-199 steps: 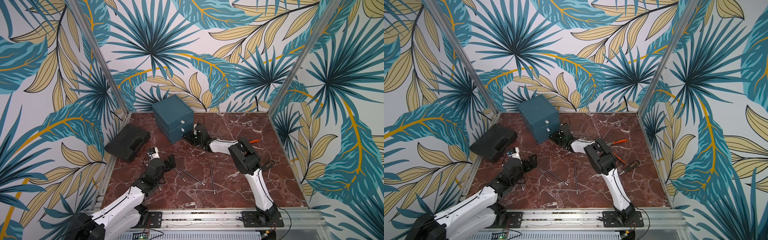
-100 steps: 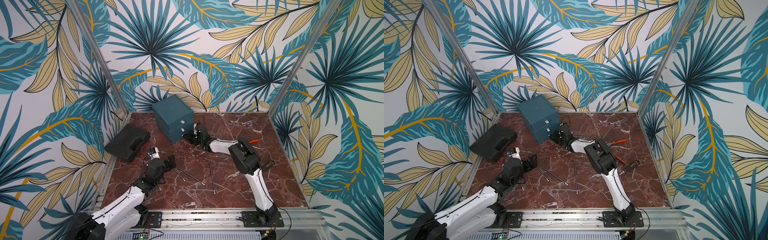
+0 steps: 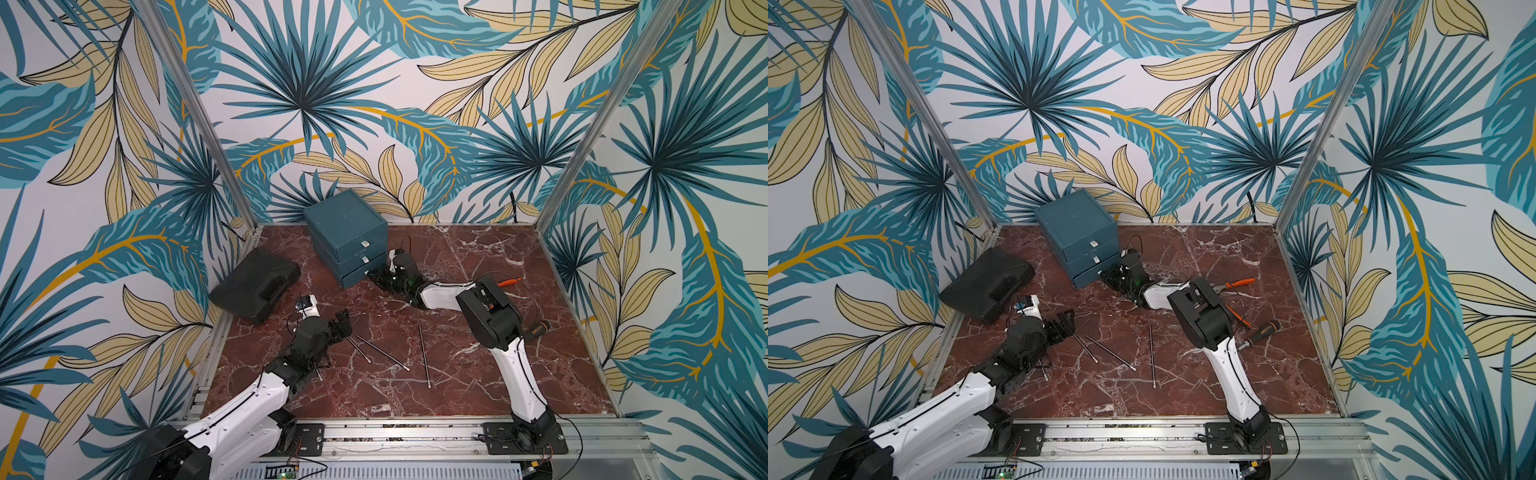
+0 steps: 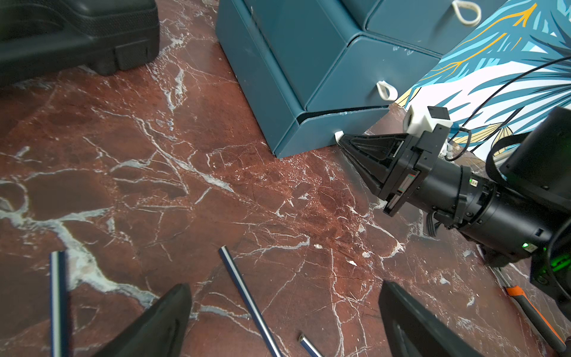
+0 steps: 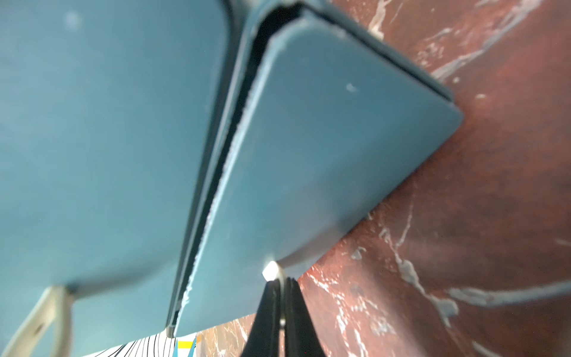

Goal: Please place the pencils in the drawer according to their color
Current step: Open the drawer in the storage box.

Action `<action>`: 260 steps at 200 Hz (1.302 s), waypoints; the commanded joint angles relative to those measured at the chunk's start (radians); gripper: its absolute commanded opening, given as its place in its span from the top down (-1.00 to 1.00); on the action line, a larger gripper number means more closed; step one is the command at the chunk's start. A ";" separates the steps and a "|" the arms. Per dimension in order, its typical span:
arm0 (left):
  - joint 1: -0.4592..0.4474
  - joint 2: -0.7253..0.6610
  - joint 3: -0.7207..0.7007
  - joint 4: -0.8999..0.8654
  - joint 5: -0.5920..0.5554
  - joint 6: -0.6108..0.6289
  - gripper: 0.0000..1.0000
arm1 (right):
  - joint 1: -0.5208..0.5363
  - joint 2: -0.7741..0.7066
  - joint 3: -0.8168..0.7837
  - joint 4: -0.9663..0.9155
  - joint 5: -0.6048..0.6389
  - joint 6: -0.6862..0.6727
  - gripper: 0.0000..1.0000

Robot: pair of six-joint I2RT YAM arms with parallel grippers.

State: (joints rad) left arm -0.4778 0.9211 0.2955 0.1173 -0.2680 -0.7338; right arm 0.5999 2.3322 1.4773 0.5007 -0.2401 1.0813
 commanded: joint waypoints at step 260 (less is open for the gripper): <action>0.004 -0.008 -0.006 0.035 -0.024 -0.016 -1.00 | 0.000 -0.265 -0.392 -0.074 0.050 -0.029 1.00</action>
State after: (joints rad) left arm -0.4778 0.9211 0.2955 0.1246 -0.2771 -0.7494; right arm 0.5999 2.0895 1.1328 0.4999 -0.2134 1.0687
